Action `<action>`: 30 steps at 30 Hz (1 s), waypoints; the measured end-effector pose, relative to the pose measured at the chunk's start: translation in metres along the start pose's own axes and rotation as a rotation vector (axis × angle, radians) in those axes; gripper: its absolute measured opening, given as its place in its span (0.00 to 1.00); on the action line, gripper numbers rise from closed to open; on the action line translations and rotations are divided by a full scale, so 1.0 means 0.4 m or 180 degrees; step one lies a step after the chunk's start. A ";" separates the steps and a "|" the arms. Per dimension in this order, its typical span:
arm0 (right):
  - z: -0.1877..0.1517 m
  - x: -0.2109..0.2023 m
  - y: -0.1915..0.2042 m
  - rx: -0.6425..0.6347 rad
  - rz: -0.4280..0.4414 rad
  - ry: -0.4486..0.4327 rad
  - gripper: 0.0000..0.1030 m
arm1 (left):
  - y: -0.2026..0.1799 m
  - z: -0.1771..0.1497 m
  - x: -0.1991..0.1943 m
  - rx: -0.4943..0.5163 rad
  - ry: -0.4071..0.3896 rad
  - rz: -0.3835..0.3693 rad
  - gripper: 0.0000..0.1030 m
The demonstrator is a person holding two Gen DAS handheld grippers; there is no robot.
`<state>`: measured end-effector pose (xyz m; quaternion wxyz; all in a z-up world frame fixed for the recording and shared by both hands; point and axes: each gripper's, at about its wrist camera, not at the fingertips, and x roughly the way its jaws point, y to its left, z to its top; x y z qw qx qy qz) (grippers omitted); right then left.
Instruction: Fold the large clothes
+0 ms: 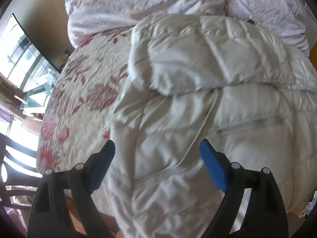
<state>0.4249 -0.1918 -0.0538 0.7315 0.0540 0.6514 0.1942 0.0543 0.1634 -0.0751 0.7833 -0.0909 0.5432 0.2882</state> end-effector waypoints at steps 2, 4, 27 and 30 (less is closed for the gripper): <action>-0.012 -0.010 -0.076 0.0206 0.0010 0.0132 0.66 | 0.025 -0.018 0.009 -0.0036 0.0062 0.0034 0.85; -0.031 -0.011 -0.138 0.0395 0.0042 0.0260 0.67 | 0.050 -0.034 0.015 -0.0082 0.0109 0.0029 0.87; -0.200 0.030 -0.260 0.0514 0.0902 0.1249 0.80 | 0.197 -0.187 0.078 -0.0822 0.0804 -0.1276 0.85; -0.220 0.034 -0.250 0.0466 0.0962 0.1333 0.80 | 0.203 -0.213 0.079 -0.0921 0.0812 -0.1420 0.81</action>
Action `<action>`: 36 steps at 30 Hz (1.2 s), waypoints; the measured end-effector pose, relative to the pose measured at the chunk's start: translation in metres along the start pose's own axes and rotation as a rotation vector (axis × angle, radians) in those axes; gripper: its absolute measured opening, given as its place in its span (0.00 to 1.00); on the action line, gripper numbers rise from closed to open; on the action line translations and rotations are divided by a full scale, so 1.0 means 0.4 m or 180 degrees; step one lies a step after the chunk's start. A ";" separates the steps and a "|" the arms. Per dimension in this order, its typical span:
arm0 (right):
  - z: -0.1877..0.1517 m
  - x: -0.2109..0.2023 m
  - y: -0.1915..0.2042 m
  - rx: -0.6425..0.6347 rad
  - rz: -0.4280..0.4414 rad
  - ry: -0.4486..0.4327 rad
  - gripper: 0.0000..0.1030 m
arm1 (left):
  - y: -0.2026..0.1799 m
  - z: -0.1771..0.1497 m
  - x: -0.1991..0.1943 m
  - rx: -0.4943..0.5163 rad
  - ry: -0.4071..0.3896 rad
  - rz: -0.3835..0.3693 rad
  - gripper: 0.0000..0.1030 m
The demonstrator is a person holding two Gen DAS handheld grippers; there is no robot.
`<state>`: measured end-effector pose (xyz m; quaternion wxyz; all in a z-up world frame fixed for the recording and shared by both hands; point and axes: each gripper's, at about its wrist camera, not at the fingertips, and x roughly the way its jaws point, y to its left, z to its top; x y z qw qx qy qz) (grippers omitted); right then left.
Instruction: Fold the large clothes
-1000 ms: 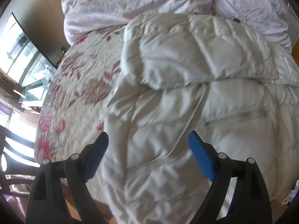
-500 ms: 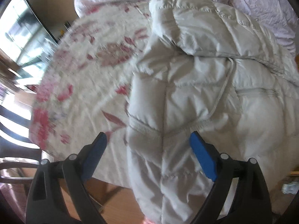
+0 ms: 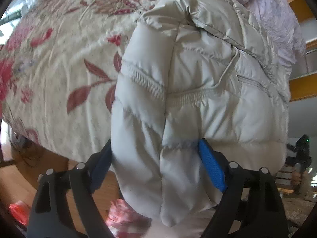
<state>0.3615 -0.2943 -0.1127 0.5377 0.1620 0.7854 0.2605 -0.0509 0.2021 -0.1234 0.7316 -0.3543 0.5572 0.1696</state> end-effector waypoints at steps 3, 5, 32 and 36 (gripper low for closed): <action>-0.018 0.005 -0.007 -0.0023 0.0000 0.0054 0.79 | 0.003 -0.021 -0.004 -0.0003 0.0007 -0.0069 0.81; -0.024 0.008 -0.010 -0.0026 0.0040 0.0103 0.79 | 0.006 -0.035 -0.007 -0.0011 0.0016 -0.0131 0.81; -0.019 -0.057 0.225 -0.0733 0.0210 -0.0891 0.16 | -0.021 0.043 -0.231 -0.0028 -0.0725 -0.0785 0.15; 0.029 -0.099 0.307 -0.0889 0.0094 -0.1273 0.16 | -0.074 0.127 -0.280 0.0081 -0.0975 -0.0786 0.15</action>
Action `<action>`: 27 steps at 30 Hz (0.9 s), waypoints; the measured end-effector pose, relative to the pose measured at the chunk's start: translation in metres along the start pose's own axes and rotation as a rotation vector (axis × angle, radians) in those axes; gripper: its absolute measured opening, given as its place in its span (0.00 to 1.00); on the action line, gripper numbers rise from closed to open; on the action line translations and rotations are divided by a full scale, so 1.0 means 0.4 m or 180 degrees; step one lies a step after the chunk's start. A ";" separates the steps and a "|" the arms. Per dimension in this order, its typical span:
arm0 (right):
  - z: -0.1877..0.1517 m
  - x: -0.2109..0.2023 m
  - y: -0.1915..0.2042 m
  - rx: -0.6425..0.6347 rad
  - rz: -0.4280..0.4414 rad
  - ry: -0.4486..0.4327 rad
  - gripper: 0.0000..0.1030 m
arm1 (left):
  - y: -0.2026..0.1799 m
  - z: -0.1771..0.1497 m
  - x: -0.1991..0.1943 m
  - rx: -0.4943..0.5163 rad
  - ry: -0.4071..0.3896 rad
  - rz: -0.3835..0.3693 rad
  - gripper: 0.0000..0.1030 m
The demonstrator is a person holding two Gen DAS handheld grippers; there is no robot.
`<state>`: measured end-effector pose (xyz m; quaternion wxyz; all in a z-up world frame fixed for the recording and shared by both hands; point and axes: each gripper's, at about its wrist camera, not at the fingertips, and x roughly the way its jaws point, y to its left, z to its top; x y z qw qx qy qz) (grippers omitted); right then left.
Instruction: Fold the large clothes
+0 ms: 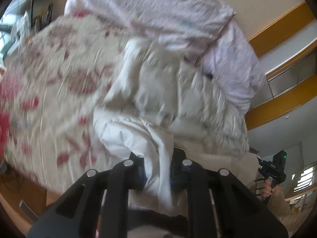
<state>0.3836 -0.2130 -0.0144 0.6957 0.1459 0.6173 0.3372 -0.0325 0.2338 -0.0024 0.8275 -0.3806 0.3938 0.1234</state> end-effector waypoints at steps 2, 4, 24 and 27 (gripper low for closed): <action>0.048 -0.010 0.026 -0.0051 -0.0011 -0.0197 0.16 | -0.018 0.055 -0.004 0.0018 -0.0104 -0.0004 0.15; 0.105 -0.017 0.059 -0.0098 -0.0004 -0.0397 0.16 | -0.043 0.105 0.007 0.0034 -0.0179 0.0002 0.15; 0.485 0.208 0.138 0.0290 -0.0699 -0.0644 0.16 | -0.129 0.532 0.296 0.0263 -0.0159 0.0465 0.17; 0.521 0.247 0.132 0.0412 -0.0827 -0.0611 0.16 | -0.120 0.578 0.353 0.0229 -0.0108 0.0532 0.19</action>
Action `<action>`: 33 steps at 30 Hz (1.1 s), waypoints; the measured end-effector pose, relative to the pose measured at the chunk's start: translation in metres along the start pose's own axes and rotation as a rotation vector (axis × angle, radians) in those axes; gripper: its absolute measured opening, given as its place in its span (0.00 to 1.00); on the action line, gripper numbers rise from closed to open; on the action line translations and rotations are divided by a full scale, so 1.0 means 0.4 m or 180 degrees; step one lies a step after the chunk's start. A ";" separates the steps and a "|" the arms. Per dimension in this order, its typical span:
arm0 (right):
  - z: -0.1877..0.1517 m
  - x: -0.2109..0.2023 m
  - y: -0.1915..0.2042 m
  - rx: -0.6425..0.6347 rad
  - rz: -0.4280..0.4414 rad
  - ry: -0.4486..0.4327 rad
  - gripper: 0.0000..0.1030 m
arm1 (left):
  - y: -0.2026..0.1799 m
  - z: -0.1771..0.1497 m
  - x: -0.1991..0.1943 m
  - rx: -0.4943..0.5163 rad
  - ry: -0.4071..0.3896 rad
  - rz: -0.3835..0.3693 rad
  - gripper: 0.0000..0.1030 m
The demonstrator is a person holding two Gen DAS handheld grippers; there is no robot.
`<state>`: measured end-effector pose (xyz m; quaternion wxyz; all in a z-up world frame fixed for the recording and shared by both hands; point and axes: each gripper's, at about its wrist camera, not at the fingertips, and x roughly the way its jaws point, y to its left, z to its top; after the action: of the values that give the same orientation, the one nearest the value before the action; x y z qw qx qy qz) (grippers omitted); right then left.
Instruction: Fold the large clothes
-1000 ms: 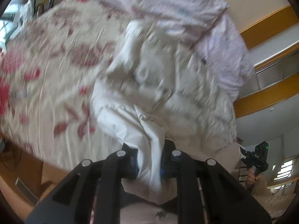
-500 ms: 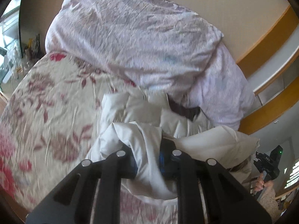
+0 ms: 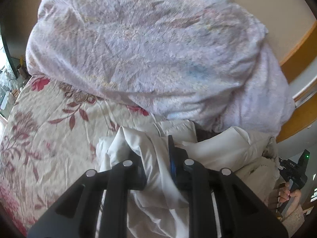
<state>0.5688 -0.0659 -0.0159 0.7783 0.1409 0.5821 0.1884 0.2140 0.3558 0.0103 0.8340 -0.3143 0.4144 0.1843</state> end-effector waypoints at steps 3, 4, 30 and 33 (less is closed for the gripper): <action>0.028 0.038 -0.003 0.0239 -0.0070 0.0101 0.23 | 0.011 0.033 0.064 -0.0129 0.0100 0.0059 0.20; 0.039 0.045 -0.006 0.0332 -0.0058 0.0128 0.26 | 0.016 0.040 0.080 -0.0193 0.0131 0.0062 0.20; -0.137 0.172 0.223 -0.0467 -0.0129 0.1127 0.10 | -0.046 0.109 0.012 0.0109 -0.0176 0.0302 0.93; -0.121 0.193 0.247 -0.0506 -0.0233 0.0907 0.02 | -0.061 0.077 0.014 0.0279 -0.0138 0.0388 0.93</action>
<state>0.5288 0.0572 -0.0520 0.7029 0.0295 0.6746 0.2235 0.2490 0.3589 0.0290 0.8429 -0.2476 0.4223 0.2231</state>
